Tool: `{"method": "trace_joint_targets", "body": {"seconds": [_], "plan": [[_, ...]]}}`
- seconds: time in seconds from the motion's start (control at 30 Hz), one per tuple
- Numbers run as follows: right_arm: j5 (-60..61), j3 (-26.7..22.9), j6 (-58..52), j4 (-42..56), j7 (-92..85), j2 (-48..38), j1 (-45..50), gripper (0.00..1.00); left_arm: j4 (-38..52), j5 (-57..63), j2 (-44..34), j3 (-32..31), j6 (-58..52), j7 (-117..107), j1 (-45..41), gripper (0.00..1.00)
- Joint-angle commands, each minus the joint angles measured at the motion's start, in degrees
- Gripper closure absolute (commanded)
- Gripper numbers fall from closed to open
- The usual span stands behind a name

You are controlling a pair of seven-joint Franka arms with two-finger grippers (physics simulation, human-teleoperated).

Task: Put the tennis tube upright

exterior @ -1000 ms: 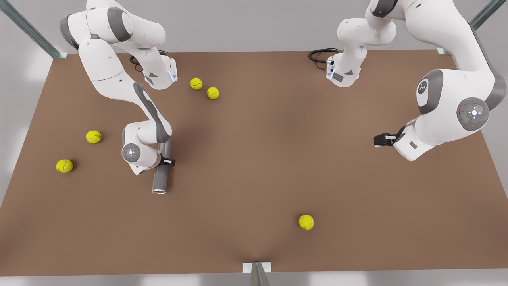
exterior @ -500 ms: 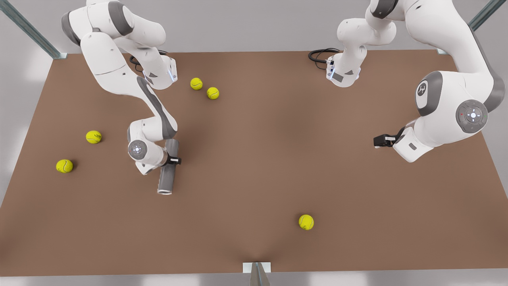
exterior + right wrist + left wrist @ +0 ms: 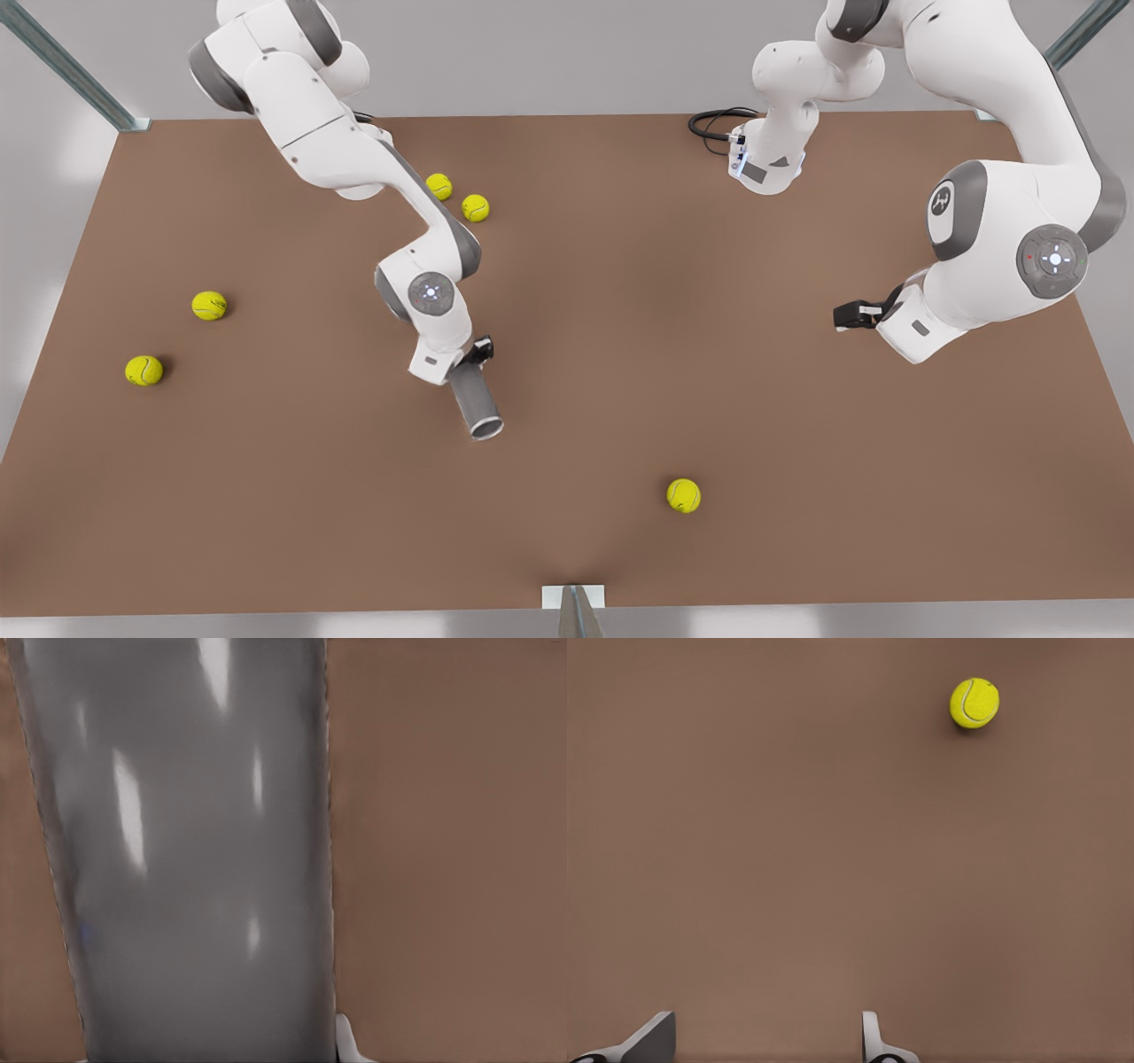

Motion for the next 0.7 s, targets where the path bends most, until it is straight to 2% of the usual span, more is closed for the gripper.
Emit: {"method": "trace_joint_targets", "body": {"seconds": [0.0,0.2,0.4,0.67], "plan": [[-0.83,0.0,-0.04,0.2,0.05,0.07,0.26,0.27,0.0,0.0,0.04,0.0,0.01,0.0,0.0,0.0],[-7.61,0.0,-1.62,3.37,-10.85,2.71,3.16,0.27,0.0,0.0,0.04,0.0,0.1,0.0,0.0,0.0],[-13.32,0.0,-4.08,10.84,-24.74,5.52,7.03,0.27,0.0,0.0,0.04,0.0,0.01,0.0,0.0,0.0],[-15.52,-0.62,-4.96,31.67,-38.18,21.16,14.06,0.27,0.0,0.0,0.48,0.0,0.1,0.0,0.0,0.0]]}}
